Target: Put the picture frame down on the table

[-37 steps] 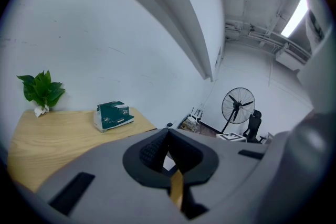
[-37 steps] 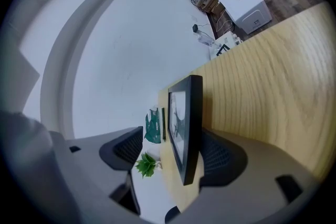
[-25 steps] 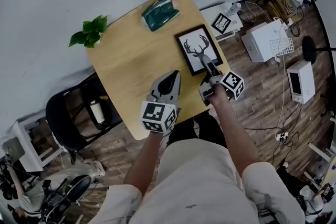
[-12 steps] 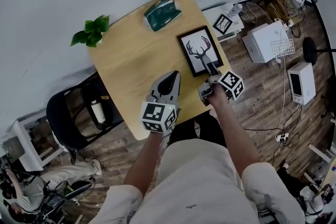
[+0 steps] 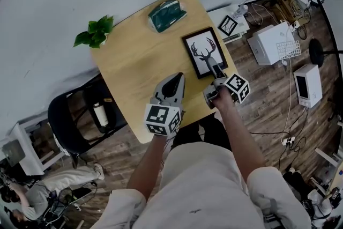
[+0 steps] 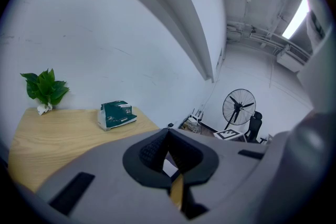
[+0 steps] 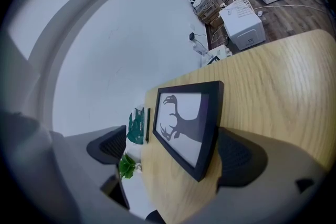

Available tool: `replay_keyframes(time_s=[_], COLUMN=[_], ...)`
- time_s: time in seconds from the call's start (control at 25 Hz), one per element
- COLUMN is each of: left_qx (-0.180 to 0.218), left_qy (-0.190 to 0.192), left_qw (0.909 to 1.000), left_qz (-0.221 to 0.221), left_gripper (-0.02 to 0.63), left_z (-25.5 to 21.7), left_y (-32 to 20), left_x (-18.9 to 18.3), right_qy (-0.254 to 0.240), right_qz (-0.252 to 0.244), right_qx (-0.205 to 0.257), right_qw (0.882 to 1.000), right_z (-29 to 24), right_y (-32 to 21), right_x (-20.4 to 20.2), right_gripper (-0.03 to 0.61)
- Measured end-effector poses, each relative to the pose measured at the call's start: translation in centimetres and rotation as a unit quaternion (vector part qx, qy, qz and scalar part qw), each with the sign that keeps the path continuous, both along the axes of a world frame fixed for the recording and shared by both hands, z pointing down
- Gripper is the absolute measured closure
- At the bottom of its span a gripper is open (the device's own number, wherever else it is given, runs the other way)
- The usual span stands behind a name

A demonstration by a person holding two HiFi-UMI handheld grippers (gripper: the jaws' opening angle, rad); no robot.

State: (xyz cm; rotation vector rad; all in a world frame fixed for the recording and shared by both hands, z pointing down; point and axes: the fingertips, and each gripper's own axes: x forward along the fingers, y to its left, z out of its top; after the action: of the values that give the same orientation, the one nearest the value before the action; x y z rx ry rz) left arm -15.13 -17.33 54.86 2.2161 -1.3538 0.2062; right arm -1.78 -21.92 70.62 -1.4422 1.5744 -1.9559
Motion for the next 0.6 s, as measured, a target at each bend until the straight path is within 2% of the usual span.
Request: replay_keyframes(time_s=[0.6], left_qx=[0.009], left_qy=[-0.010], left_qw=[0.9999], left_qz=[0.001], left_gripper=[0.607], left_z=[-0.7], left_y=[0.2], left_x=[0.5], right_qy=[-0.039], right_qz=[-0.006], right_qx=[0.022], right_qw=[0.999], right_z=[-1.8], right_y=[0.6], right_x=[0.0], right_gripper=[0.061])
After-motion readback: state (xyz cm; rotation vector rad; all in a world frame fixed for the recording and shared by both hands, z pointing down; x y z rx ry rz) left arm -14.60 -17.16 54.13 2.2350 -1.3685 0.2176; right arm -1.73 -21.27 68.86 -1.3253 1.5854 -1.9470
